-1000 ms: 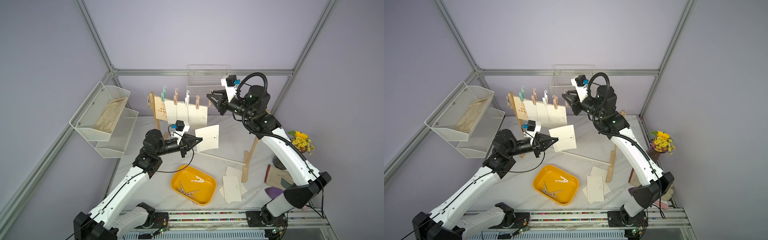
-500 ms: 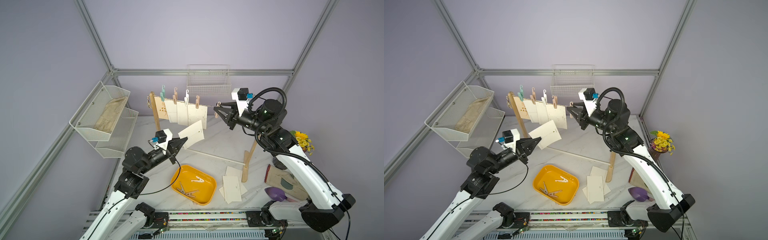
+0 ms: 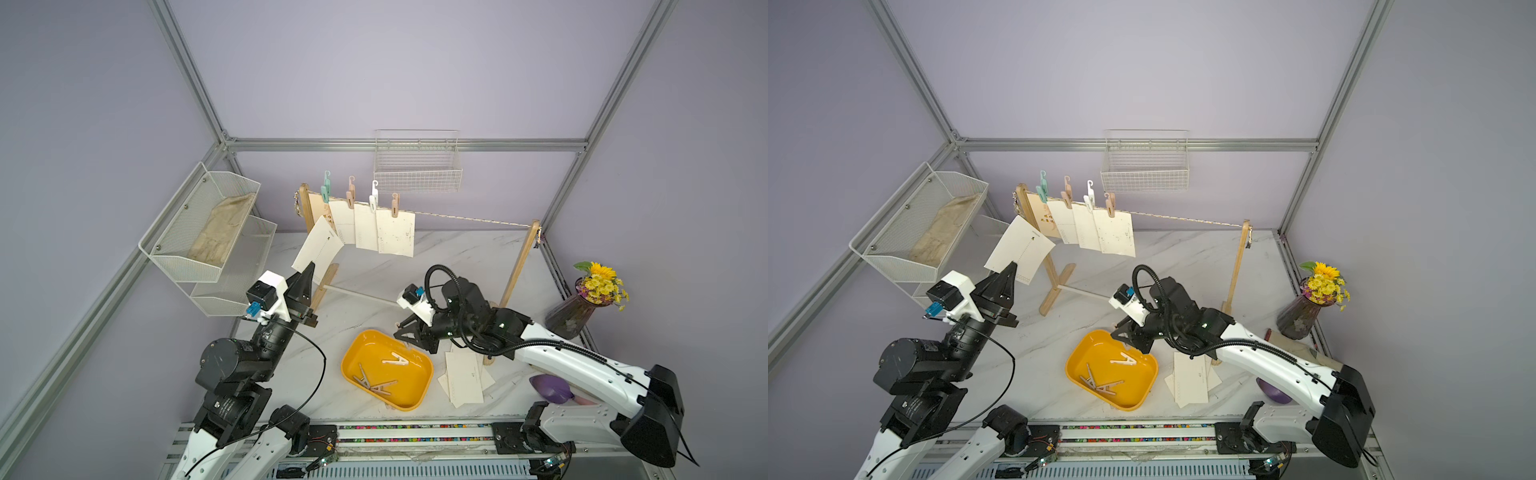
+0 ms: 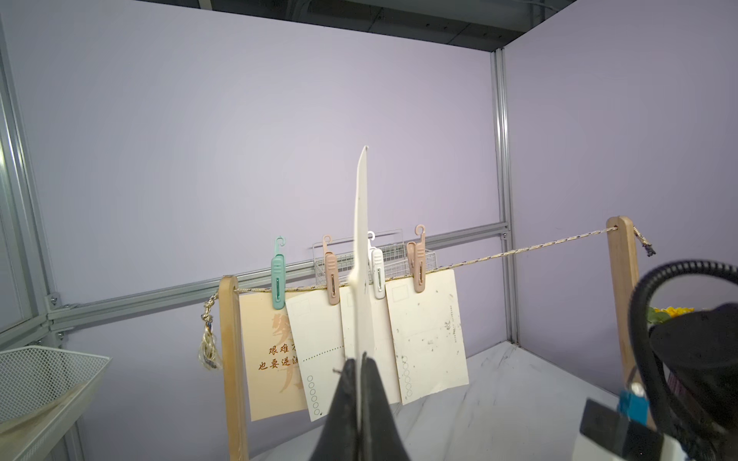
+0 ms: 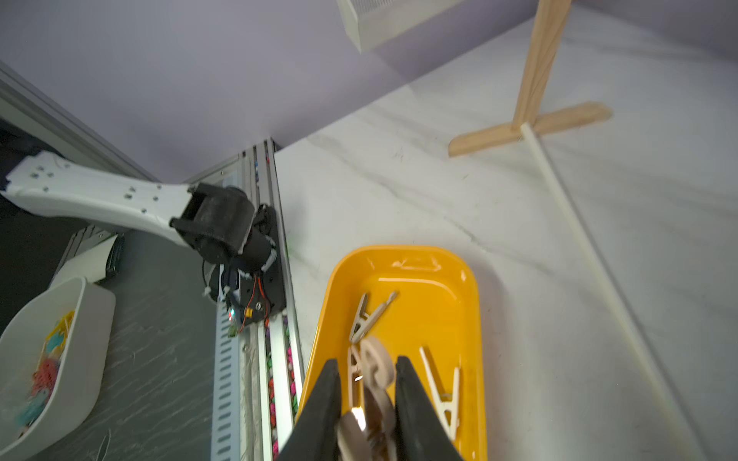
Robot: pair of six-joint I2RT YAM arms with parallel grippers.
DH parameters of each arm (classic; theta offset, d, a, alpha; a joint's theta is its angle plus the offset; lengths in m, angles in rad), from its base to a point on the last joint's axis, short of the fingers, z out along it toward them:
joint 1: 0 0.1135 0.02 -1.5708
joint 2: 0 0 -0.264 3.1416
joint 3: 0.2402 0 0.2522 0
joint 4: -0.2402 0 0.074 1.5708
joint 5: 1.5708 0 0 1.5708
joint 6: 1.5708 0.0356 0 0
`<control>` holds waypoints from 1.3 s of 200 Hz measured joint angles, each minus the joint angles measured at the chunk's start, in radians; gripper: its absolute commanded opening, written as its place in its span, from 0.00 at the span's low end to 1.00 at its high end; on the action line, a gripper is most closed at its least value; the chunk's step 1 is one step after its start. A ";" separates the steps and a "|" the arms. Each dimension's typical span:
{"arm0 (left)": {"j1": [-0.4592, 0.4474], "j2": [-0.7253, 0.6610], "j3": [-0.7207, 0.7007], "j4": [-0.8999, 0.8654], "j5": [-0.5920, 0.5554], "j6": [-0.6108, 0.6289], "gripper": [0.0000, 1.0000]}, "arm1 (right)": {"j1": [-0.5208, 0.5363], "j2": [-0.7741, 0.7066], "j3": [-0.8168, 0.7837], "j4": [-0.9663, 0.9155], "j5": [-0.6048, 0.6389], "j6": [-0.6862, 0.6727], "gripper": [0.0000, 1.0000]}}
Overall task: Remove the postcards from the strings
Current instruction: Place the clamp in the storage box, then place the postcard on the postcard.
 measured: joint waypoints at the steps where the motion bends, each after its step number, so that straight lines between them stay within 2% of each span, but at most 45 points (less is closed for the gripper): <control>1: 0.000 0.001 0.000 0.000 0.000 0.000 0.00 | 0.003 0.003 -0.006 0.002 0.001 0.001 0.26; 22: 0.000 0.020 0.000 -0.004 -0.002 0.007 0.00 | 0.023 0.052 -0.075 0.039 0.014 0.024 0.30; 42: 0.000 0.038 0.000 -0.010 -0.001 0.007 0.00 | 0.024 0.094 -0.099 0.069 0.020 0.037 0.43; 54: 0.000 0.048 0.000 -0.014 0.002 0.008 0.00 | 0.024 0.113 -0.100 0.092 0.023 0.044 0.55; 80: 0.000 0.065 0.001 -0.025 0.004 0.008 0.00 | 0.024 0.121 -0.101 0.113 0.044 0.043 0.64; 103: 0.000 0.082 0.005 -0.040 0.032 0.008 0.00 | 0.024 0.095 -0.105 0.118 0.094 0.044 0.67; 122: 0.000 0.112 0.029 -0.076 0.103 0.008 0.00 | 0.002 0.003 -0.122 0.119 0.173 0.069 0.69; 161: 0.000 0.214 0.128 -0.159 0.386 0.003 0.00 | -0.170 -0.283 -0.126 0.119 0.371 0.217 0.69; 195: -0.011 0.298 0.183 -0.205 0.621 -0.044 0.00 | -0.183 -0.462 -0.125 0.100 0.510 0.294 0.70; 225: -0.092 0.378 0.193 -0.235 0.724 -0.091 0.00 | -0.183 -0.551 -0.101 0.054 0.586 0.318 0.69; 260: -0.261 0.487 0.192 -0.243 0.708 -0.164 0.00 | -0.183 -0.647 -0.052 0.056 0.599 0.308 0.69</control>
